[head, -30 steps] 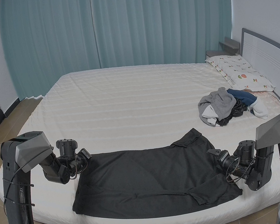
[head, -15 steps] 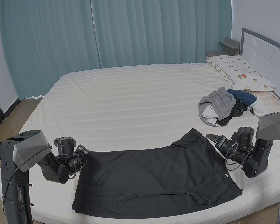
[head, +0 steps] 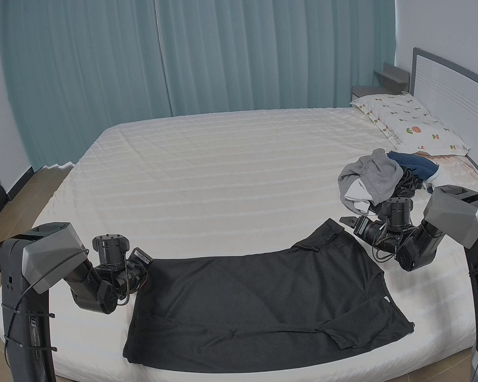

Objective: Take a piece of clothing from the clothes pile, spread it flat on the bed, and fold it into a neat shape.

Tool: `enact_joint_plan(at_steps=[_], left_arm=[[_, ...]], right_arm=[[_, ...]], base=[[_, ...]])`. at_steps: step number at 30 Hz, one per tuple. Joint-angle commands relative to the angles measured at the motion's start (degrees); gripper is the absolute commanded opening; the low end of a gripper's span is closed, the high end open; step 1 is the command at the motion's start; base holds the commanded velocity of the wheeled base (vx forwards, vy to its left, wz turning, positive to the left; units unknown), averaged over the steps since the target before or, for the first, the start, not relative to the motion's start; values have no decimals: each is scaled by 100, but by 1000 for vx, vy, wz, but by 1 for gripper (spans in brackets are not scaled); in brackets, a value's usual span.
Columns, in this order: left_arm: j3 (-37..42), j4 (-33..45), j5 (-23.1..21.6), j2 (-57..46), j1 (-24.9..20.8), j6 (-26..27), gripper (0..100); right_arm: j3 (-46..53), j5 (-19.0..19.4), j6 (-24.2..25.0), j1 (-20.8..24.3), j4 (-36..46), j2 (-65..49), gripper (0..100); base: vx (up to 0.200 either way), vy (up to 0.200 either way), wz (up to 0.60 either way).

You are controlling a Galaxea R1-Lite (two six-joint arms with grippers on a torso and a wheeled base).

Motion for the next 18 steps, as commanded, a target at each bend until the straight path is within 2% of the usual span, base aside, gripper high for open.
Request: enact_joint_plan(at_steps=[1, 11, 12, 14, 16, 18], left_arm=[[3, -6, 9, -3, -17, -7, 0], [3, -6, 9, -3, -17, 2, 0], [3, -6, 9, -3, -17, 2, 0], [3, -6, 9, -3, -17, 2, 0], [3, -6, 17, -3, -17, 11, 0], [3, -6, 17, -3, -17, 11, 0]], right_arm=[[-457, 91, -103, -48, 167, 440, 100], [-308, 214, -50, -75, 132, 493, 100], [-220, 276, -50, -83, 96, 458, 0], [-123, 355, -50, -101, 44, 414, 0], [211, 821, -50, -171, -229, 256, 0], [334, 988, -41, -198, -396, 221, 0]], base=[[0, 0, 0], [0, 0, 0], [0, 0, 0], [0, 0, 0], [0, 0, 0], [0, 0, 0]])
